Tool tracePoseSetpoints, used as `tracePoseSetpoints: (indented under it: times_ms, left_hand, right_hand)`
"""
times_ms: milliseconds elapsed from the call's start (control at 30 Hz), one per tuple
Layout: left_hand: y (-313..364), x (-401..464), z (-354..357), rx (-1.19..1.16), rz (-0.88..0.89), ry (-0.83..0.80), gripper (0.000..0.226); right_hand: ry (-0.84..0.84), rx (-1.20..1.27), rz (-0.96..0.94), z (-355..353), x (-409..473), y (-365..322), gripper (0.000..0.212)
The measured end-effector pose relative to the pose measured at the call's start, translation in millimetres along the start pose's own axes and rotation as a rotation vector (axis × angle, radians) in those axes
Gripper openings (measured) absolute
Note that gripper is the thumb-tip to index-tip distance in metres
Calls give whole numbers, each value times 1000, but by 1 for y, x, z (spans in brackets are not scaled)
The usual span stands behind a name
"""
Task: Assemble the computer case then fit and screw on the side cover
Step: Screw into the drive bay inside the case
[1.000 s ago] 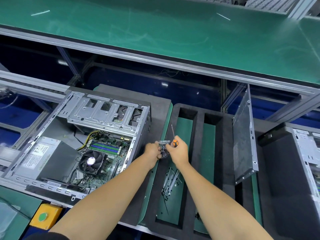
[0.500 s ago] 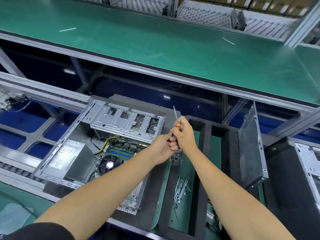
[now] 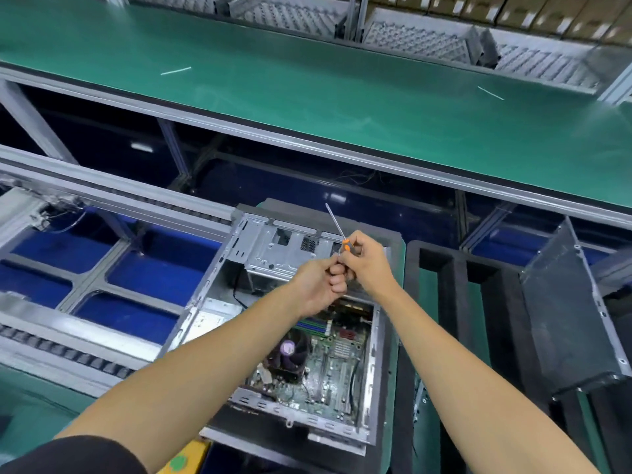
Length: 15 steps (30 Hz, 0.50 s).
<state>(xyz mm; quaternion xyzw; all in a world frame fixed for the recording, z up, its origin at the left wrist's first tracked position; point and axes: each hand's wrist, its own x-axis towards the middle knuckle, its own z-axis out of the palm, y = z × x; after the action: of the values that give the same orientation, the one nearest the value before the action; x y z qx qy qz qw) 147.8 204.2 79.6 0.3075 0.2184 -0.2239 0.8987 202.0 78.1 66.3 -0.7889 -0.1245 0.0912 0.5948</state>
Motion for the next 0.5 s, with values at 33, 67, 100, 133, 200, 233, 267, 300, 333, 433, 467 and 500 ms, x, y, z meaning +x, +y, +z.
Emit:
tracePoseSetpoints:
  times_ms: [33,67,100,133,200,233,267,300,333,433,467,500]
  left_hand:
    - [5,1,-5,21,-10,-2,31]
    - [10,1,-10,42,-20,-2,29]
    - [15,1,-15,68,-31,-1,27]
    - [19,1,-20,99,-44,2,26]
    - [29,2,-29,184,-67,11,27]
    - [34,2,-33,239,-76,15,28]
    - [39,2,-36,302,-87,17,28]
    - [44,1,-39,372,-97,14,28]
    - [51,1,-42,451,-105,8,27]
    - [76,3,-48,735,-96,-1,18]
    - [86,5,-48,858,-68,6,13]
    - [96,8,-49,1013,-9,21,10]
  right_hand:
    - [4,15,14,6,2,-1,23]
    - [12,17,25,12,4,-2,25]
    - [21,9,33,18,7,-2,28]
    - [26,-2,38,23,9,-2,30]
    - [24,-8,39,31,11,0,33]
    - [20,-3,37,35,12,0,32]
    - [18,2,33,38,12,1,28]
    - [19,3,31,42,12,3,24]
    - [26,0,33,45,13,4,22]
    - [66,-34,45,51,16,9,21]
    - [82,-59,44,51,18,9,20]
    - [97,-78,47,51,19,10,20]
